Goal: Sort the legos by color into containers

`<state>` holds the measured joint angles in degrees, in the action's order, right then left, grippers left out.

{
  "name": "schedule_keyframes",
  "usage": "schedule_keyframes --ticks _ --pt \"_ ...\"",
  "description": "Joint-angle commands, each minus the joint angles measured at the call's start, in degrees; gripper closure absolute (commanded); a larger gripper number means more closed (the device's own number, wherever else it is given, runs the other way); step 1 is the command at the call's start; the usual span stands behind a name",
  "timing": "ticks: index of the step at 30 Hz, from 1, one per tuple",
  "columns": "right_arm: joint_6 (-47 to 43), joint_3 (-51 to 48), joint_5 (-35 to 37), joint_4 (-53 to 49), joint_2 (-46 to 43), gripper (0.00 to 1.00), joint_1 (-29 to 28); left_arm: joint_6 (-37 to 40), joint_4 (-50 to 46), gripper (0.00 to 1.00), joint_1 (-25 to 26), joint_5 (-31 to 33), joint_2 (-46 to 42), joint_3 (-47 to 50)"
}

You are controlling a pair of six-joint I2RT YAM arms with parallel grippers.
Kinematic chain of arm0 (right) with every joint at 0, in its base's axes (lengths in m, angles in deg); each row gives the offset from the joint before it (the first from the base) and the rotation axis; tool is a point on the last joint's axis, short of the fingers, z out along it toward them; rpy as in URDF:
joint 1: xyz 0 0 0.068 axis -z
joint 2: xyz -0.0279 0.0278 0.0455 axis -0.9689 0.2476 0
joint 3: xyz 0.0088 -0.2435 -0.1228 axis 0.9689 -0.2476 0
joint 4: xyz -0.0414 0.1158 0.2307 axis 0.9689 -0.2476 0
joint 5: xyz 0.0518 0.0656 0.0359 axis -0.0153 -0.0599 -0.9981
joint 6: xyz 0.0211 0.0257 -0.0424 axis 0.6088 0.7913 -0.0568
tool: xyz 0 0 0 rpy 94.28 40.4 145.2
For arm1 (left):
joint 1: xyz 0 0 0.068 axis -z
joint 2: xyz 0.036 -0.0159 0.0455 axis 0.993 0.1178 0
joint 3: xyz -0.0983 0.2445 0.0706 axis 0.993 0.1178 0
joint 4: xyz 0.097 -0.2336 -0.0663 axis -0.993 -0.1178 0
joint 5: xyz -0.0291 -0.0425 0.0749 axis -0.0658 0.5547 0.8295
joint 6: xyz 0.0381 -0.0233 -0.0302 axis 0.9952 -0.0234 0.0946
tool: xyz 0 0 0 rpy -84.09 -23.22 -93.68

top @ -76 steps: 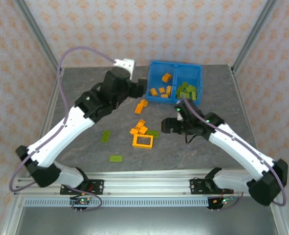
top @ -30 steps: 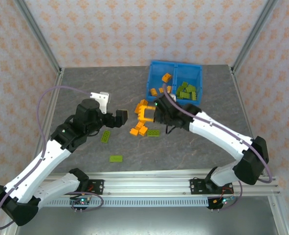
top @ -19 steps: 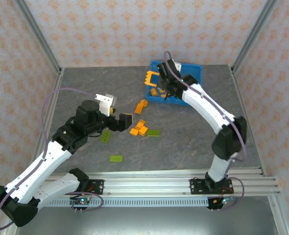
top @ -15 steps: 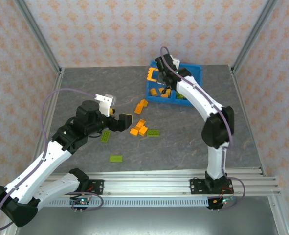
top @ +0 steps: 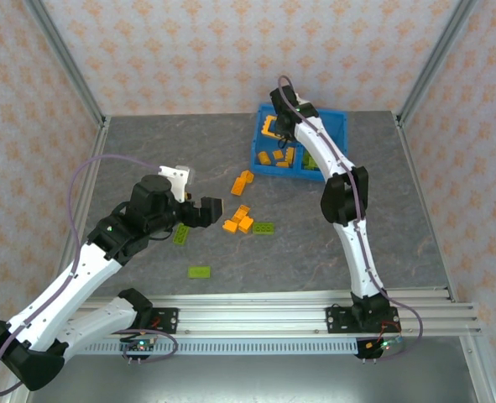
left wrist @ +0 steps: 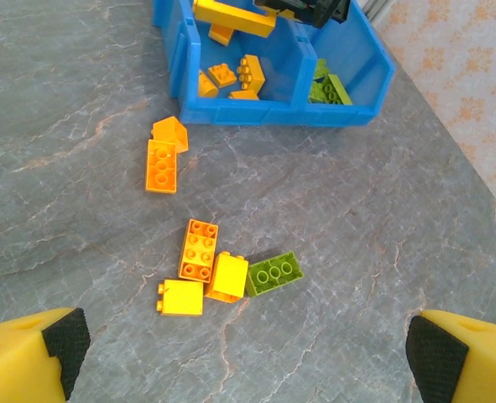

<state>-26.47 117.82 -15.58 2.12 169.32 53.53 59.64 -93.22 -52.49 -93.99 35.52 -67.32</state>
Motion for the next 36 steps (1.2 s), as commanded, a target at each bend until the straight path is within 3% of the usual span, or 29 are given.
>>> schedule_keyframes --ticks 1,10,14,18,21,27,32,36 --pt "0.89 2.50 -1.77 -2.87 -0.47 0.73 -0.17 -1.06 -0.95 0.00 0.45 2.42 0.29 -0.03" --pt "-0.40 1.79 -2.60 -2.73 -7.83 0.67 -0.14 -1.43 -1.07 0.00 0.45 4.65 3.56 -0.81" --pt "-1.69 -1.04 -4.19 -2.63 -11.98 0.50 -0.17 -1.30 -1.64 0.00 0.39 4.63 7.35 -2.29" --pt "-2.55 -5.56 -6.53 -2.83 -16.84 0.48 -0.27 -1.02 -0.53 0.00 0.38 4.34 12.06 -3.59" --pt "-3.02 -13.81 -7.61 -0.41 -23.69 0.48 -0.44 -0.43 -0.08 0.00 0.47 5.46 17.28 -5.70" --pt "-2.33 -41.29 -11.53 7.92 -45.59 0.46 -0.72 2.94 -1.27 0.00 0.60 8.70 33.35 -14.66" --pt "0.99 -61.18 -17.40 9.59 -66.09 0.24 -1.52 5.99 -1.00 0.01 0.64 9.20 46.10 -22.58" --pt "3.85 -69.69 -20.50 7.72 -78.57 0.09 -2.06 7.63 0.96 0.02 0.64 9.24 53.61 -26.26"
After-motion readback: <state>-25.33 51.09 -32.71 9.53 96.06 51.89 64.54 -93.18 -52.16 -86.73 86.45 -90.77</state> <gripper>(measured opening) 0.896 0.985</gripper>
